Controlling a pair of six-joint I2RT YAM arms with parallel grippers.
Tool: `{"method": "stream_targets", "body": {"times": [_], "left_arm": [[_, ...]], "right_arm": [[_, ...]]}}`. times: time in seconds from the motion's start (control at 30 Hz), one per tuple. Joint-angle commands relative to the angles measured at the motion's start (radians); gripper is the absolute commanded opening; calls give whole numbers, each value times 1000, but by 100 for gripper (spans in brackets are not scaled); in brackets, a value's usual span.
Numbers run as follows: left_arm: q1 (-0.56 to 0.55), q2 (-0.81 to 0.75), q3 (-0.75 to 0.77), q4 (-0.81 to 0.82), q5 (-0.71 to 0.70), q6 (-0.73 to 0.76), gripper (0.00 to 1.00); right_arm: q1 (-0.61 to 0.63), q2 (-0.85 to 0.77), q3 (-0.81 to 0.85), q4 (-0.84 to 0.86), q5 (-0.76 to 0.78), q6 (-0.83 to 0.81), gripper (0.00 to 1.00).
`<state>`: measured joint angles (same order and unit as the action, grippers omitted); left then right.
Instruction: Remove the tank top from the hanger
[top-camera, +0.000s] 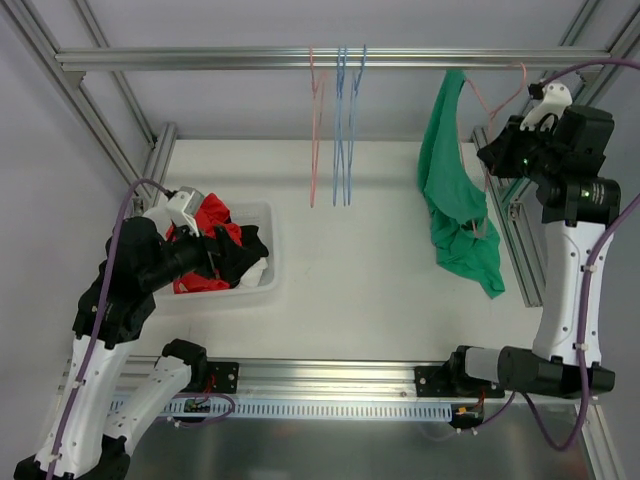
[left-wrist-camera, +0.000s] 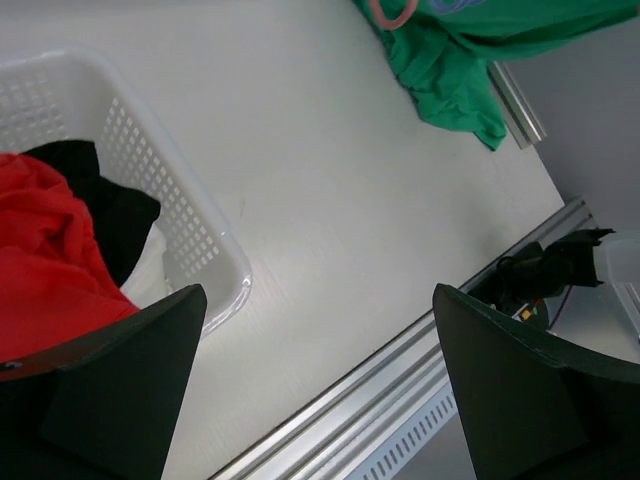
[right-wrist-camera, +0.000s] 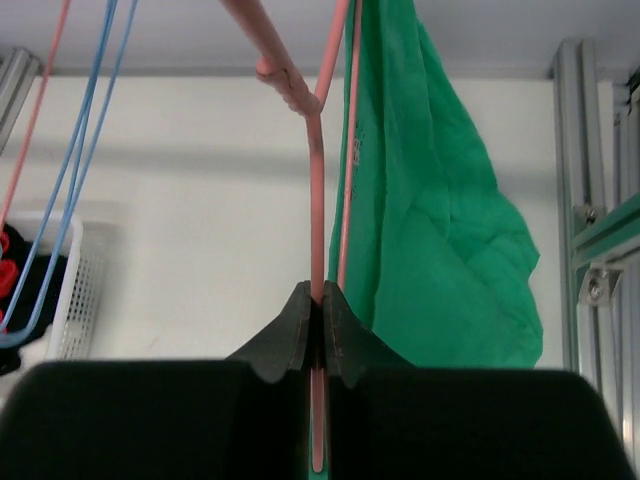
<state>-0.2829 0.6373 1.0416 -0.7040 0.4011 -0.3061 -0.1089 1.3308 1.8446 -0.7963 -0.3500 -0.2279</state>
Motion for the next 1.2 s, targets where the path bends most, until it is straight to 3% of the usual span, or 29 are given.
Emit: {"method": "stream_targets", "body": {"times": [0.0, 0.13, 0.17, 0.27, 0.43, 0.5, 0.73, 0.93, 1.07, 1.1, 1.17], "left_arm": [[-15, 36, 105, 133, 123, 18, 99], [-65, 122, 178, 271, 156, -24, 99], [-164, 175, 225, 349, 83, -33, 99], [-309, 255, 293, 394, -31, -4, 99], [-600, 476, 542, 406, -224, 113, 99], [-642, 582, 613, 429, -269, 169, 99], [-711, 915, 926, 468, -128, 297, 98], [-763, 1042, 1017, 498, -59, 331, 97], [-789, 1072, 1009, 511, -180, 355, 83], [-791, 1075, 1002, 511, -188, 358, 69], [-791, 1072, 986, 517, -205, 360, 57]], "right_arm": [[0, -155, -125, 52, -47, 22, 0], [0, -307, -286, 51, -113, 50, 0], [0, -411, -357, 22, -133, 68, 0], [0, -523, -404, -33, -162, 79, 0], [0, -694, -383, -268, -178, 62, 0], [6, -728, -322, -340, -178, 53, 0], [107, -742, -144, -506, -84, 96, 0], [205, -702, -44, -540, -64, 98, 0], [235, -688, -35, -540, -41, 87, 0], [238, -688, -33, -538, -37, 82, 0], [244, -683, -36, -538, -24, 76, 0]]}}
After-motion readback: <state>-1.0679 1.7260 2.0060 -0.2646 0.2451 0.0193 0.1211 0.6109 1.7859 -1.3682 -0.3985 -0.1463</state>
